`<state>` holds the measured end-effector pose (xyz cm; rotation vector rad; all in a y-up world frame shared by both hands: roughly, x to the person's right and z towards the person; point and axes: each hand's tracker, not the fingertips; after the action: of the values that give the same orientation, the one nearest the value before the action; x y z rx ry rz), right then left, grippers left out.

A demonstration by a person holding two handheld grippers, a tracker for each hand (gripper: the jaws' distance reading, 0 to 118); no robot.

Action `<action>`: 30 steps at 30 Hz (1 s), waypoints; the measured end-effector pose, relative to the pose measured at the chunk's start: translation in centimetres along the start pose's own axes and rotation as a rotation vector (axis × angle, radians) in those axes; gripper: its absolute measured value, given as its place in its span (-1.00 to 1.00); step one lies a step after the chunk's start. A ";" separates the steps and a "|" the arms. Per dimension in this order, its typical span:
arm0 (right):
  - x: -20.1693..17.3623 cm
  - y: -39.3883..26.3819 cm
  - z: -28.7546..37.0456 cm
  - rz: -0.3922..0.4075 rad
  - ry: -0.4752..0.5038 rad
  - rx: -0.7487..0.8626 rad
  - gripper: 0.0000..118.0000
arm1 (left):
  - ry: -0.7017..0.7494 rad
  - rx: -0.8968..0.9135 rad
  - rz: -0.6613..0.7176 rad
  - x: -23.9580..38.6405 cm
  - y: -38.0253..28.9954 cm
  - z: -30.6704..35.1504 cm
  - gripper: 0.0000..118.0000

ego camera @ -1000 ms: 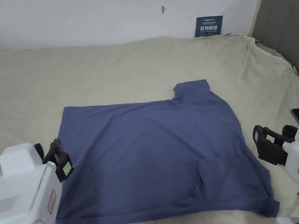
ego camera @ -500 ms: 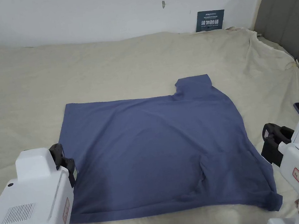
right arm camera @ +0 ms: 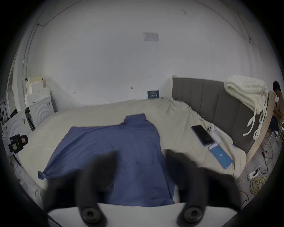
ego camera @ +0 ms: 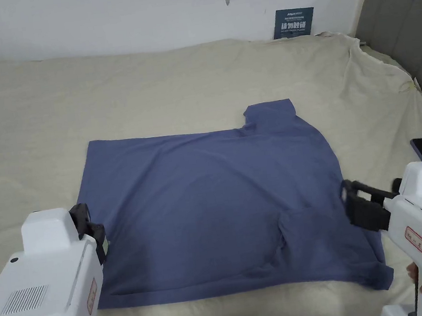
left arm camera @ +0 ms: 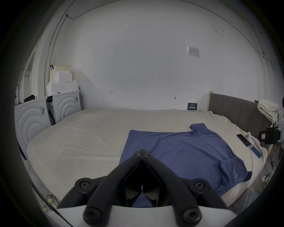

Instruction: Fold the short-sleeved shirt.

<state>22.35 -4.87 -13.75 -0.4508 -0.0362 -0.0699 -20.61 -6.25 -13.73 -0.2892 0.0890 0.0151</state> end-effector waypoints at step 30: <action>2.2 -8.3 -6.8 -0.007 -0.127 -0.565 -0.94 | 0.012 -0.055 0.001 0.1 -0.1 -0.2 -0.93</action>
<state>24.06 -15.41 -16.21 -1.0195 -0.1451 -0.0572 -20.54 -6.43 -13.87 -0.3441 0.1008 0.0168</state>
